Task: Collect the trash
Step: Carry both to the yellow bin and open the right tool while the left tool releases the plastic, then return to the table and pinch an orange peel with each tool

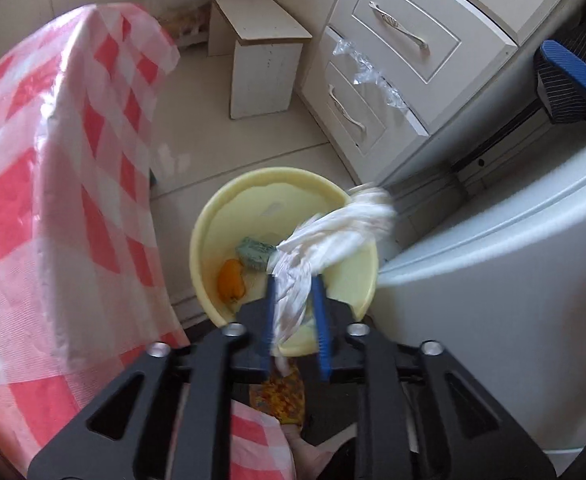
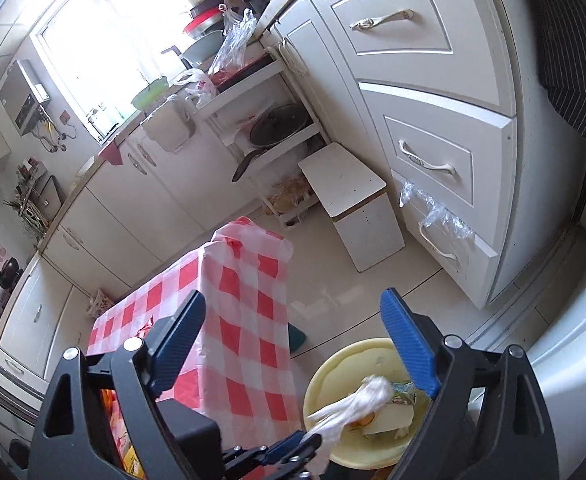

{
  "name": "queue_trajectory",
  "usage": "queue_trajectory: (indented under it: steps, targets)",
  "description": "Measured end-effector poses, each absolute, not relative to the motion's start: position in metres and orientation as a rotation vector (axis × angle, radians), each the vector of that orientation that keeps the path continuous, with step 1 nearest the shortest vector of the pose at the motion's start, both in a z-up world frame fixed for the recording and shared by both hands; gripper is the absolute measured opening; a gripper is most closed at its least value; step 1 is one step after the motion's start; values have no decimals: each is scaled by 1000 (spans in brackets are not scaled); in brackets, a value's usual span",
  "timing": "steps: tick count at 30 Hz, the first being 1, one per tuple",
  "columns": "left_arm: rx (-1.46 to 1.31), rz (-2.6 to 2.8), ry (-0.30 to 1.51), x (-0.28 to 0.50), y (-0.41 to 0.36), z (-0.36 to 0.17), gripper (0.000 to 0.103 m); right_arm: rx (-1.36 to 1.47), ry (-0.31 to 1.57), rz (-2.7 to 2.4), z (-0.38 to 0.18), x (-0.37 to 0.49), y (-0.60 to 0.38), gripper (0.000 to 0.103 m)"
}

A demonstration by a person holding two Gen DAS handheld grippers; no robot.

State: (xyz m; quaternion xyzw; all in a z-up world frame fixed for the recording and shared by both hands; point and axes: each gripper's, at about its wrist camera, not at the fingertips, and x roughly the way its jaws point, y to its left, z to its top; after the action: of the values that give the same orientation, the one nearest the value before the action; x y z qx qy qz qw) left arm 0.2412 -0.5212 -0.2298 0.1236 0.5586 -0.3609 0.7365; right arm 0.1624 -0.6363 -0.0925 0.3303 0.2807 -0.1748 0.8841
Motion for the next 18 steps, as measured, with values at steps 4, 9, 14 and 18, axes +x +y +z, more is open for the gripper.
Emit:
queue_trajectory:
  steps: [4,9,14,18]
  targets:
    - [262,-816,1182,236,-515,-210,47,689,560,-349,-85,160,-632,85]
    - [216,-823,1114,232,-479,-173,50,682,537,-319,-79,162,-622,85]
    - [171,-788,1032,229,-408,-135,56,662,540,-267,-73,173,-603,85]
    - [120,-652,964,238,-324,-110,59,618,554,-206,-67,185,-577,85]
